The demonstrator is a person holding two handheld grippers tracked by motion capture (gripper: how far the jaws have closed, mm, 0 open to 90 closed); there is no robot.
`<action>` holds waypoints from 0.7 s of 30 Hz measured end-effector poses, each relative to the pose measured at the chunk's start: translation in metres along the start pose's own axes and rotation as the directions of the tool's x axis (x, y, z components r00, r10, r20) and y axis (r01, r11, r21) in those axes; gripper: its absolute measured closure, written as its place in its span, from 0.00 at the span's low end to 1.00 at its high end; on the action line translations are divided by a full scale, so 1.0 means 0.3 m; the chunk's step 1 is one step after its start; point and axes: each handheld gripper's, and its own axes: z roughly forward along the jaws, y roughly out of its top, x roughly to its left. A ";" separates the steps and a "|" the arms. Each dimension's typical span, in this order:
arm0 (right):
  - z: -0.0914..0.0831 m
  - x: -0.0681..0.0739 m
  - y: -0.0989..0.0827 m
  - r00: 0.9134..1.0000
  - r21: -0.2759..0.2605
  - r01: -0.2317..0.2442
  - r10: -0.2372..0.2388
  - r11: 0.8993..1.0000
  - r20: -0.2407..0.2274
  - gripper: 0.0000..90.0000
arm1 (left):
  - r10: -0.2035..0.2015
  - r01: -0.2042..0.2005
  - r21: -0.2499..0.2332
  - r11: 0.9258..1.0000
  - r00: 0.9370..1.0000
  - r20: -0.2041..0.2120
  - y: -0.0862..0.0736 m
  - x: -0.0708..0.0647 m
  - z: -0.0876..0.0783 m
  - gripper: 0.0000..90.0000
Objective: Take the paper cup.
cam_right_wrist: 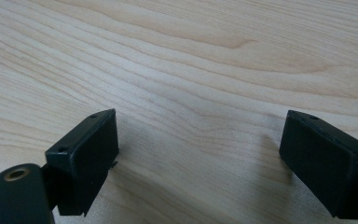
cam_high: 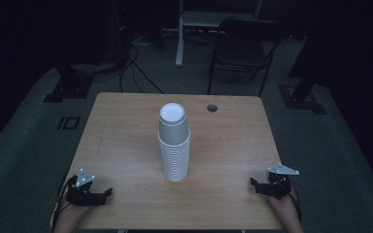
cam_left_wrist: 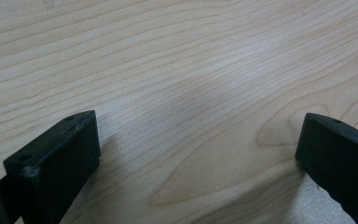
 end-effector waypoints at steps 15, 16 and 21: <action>0.000 0.000 0.000 1.000 0.000 0.000 0.000 1.000 0.001 0.12 | 0.053 -0.053 0.003 0.999 0.997 0.047 0.000 -0.003 -0.004 0.00; 0.000 0.000 0.000 1.000 0.000 0.000 0.000 1.000 0.001 0.12 | 0.055 -0.055 0.002 0.998 0.997 0.051 0.000 -0.003 -0.004 0.00; 0.000 0.000 0.000 1.000 0.000 0.001 -0.001 1.000 0.001 0.12 | 0.062 -0.062 0.007 0.998 0.996 0.061 0.008 -0.002 0.002 0.00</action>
